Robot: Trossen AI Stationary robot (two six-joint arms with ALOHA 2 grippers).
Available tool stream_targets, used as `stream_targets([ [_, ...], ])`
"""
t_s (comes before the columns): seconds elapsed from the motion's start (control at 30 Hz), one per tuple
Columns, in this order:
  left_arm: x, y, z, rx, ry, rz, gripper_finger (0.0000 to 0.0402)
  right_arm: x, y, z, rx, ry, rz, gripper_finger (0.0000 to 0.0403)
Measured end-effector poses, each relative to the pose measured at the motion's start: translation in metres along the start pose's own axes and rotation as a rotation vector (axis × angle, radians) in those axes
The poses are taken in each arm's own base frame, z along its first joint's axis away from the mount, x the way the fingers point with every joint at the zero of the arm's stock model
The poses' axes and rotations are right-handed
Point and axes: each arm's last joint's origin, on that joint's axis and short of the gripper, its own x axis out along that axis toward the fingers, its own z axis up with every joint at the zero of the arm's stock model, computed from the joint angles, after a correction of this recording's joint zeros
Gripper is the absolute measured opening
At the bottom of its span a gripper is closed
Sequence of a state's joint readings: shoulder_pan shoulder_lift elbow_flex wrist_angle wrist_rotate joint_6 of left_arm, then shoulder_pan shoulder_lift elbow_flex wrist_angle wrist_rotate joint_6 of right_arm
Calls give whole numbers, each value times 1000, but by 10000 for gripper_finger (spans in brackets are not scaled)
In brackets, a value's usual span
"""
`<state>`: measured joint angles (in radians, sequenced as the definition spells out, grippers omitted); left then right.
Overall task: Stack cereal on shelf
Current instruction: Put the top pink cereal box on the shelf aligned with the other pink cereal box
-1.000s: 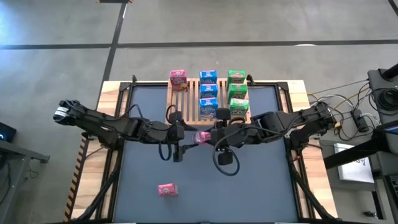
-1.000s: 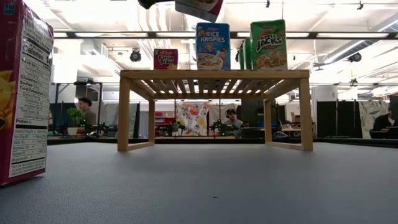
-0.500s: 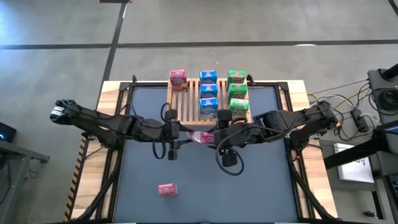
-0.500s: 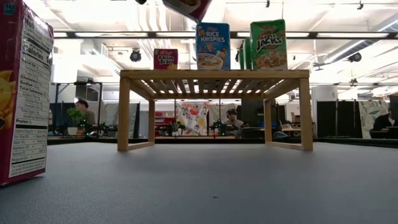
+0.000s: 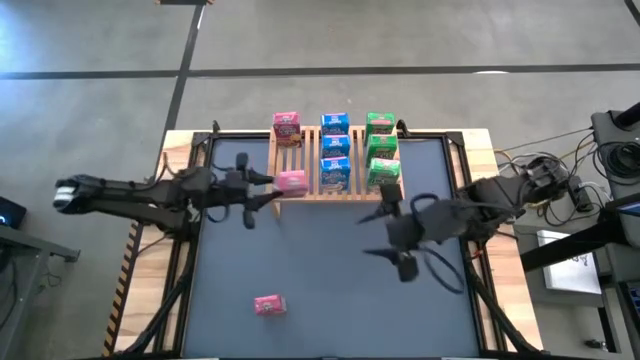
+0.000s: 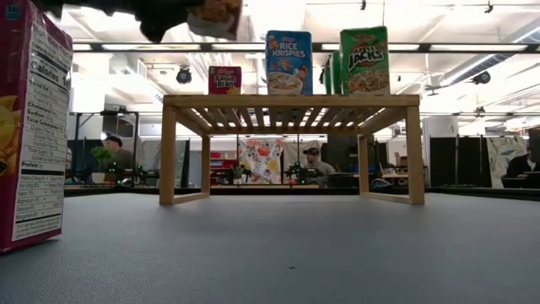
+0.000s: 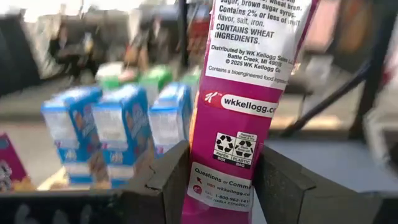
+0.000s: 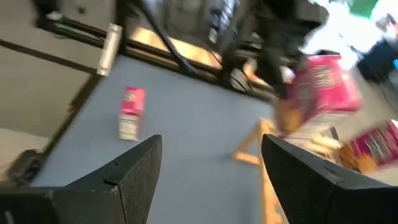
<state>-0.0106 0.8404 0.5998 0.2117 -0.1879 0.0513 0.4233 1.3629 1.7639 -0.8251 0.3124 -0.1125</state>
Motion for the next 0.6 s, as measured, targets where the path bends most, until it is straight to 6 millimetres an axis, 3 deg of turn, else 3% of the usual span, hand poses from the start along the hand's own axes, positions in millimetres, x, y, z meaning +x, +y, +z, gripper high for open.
stream_targets([
  [0.13,-20,22,-21,-70,-150,-54,145,-14,20,-12,-67,-135,137,265],
  [0.23,-27,34,-36,-100,-156,-29,145,-28,29,-26,-92,-290,199,261],
  [0.6,-21,68,-54,-81,-89,106,145,-55,26,-99,-64,-675,130,258],
])
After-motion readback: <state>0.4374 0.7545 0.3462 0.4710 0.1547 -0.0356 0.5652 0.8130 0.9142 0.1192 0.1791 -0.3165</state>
